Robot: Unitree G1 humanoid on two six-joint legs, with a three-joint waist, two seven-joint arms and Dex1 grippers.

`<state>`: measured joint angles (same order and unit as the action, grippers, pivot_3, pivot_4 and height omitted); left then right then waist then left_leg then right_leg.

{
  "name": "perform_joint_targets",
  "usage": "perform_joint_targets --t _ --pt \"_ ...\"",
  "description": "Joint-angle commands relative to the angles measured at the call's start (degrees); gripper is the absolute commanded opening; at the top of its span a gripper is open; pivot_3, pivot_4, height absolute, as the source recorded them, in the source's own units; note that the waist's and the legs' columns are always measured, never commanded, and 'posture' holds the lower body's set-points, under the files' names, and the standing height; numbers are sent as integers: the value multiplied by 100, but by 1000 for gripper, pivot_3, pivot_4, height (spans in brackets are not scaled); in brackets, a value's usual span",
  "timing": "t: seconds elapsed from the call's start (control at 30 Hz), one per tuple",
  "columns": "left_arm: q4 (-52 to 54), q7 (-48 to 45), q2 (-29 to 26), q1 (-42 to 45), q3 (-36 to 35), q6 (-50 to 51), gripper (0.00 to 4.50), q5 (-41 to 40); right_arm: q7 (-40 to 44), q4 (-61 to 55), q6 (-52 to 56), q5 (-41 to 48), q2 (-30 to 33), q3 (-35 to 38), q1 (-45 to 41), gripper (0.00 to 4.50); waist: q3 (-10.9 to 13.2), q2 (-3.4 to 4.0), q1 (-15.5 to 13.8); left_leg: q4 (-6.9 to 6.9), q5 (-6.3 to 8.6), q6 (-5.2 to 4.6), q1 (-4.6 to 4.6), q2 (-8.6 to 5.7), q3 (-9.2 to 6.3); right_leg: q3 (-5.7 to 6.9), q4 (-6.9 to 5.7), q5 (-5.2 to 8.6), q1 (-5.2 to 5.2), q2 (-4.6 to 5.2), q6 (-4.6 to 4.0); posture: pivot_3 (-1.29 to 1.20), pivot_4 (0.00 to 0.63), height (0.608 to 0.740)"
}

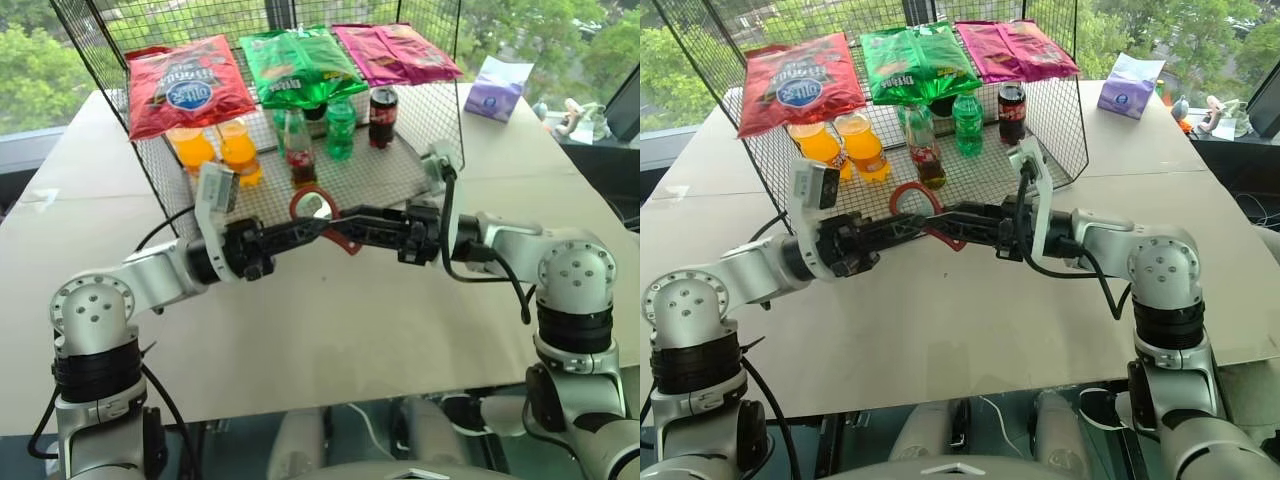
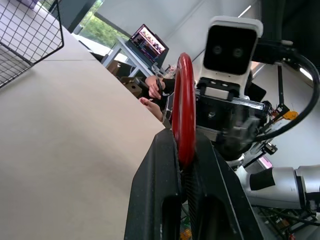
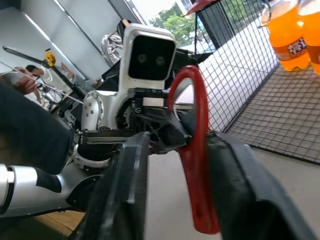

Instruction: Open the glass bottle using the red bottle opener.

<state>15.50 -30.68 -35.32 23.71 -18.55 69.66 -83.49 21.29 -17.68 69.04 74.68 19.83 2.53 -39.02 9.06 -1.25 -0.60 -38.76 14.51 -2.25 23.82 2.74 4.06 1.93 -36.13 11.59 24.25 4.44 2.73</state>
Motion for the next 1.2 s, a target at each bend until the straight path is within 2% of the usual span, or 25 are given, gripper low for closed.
perform_joint_targets --t 0.03,0.9,1.0,1.07,1.2 --pt "212 -77 -60 24 15 -198 0 -125 46 -195 168 285 99 -81 -127 1829 0 0 4 0 0 0 0 0 0 0 0 0 0 0 0 0 150 740" --pt "629 -725 -302 -261 317 -776 0 257 -8 4 327 594 169 -196 79 1829 1 1 15 9 1 -1 2 0 0 -1 12 1 1 -1 0 0 150 740" --pt "645 -762 -313 -272 324 -820 0 280 9 -7 353 608 190 -225 88 1123 1 1 9 12 0 -1 2 0 0 0 16 1 1 0 0 0 150 740" --pt "639 -787 -318 -279 323 -837 0 301 32 -18 367 588 214 -249 104 162 1 1 14 15 1 -1 2 0 1 0 19 1 2 0 0 0 150 740" --pt "644 -816 -328 -299 327 -887 0 311 79 -48 375 563 272 -305 146 69 1 2 14 20 1 -1 2 0 0 0 20 1 3 0 0 0 150 740"
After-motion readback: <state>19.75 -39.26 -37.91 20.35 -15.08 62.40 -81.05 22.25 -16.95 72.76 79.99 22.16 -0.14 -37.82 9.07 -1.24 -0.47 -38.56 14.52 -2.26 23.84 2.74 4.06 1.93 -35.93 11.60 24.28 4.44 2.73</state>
